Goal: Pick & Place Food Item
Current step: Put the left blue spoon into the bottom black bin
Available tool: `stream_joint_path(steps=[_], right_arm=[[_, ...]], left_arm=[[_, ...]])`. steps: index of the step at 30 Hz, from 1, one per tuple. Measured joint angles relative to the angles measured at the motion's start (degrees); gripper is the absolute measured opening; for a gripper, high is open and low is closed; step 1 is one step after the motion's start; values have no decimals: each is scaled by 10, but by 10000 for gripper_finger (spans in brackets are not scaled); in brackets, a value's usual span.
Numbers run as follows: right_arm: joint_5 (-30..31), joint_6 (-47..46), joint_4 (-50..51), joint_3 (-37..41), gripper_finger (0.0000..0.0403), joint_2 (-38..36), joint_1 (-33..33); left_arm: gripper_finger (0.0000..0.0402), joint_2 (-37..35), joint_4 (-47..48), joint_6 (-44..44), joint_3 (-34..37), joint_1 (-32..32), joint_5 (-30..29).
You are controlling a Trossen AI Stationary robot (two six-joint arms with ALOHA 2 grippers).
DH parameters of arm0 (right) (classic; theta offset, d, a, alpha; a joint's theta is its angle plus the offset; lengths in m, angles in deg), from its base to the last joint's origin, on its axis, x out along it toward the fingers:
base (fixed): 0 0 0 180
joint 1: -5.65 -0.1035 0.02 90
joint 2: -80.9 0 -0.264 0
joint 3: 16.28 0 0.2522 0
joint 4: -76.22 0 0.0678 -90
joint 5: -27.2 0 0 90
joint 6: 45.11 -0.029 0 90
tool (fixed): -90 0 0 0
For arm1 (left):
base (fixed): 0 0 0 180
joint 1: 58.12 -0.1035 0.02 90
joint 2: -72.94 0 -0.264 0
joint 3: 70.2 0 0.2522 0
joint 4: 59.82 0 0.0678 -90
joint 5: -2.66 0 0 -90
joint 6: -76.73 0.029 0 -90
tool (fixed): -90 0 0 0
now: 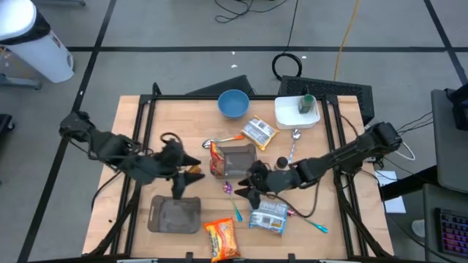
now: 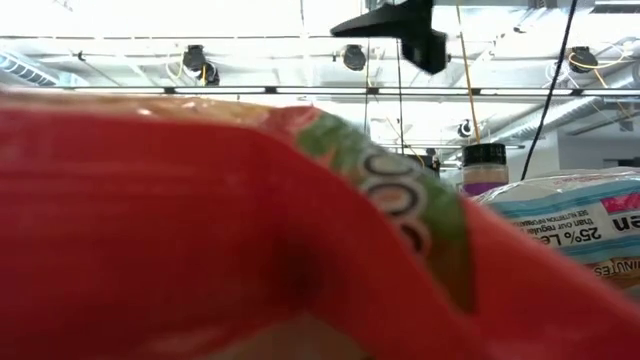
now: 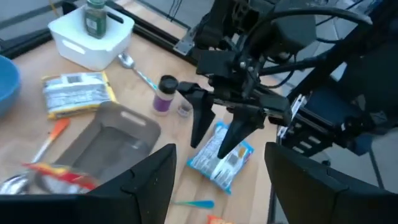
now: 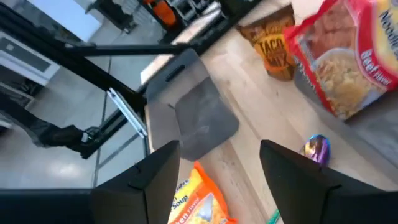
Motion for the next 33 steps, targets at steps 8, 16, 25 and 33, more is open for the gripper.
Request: stream_joint_path(steps=[8, 16, 25, 33], right_arm=[[-14, 30, 14, -135, 199, 107, 19], [-33, -17, 197, -277, 198, 213, 35], [-34, -113, 298, -321, 198, 280, 39], [-46, -166, 353, -321, 198, 303, 38]], left_arm=[[250, -26, 63, 0, 0, 52, -19], [250, -26, 127, 2, 0, 87, -19], [250, -26, 187, 4, 1, 108, -19], [250, -26, 188, 15, 1, 110, -14]])
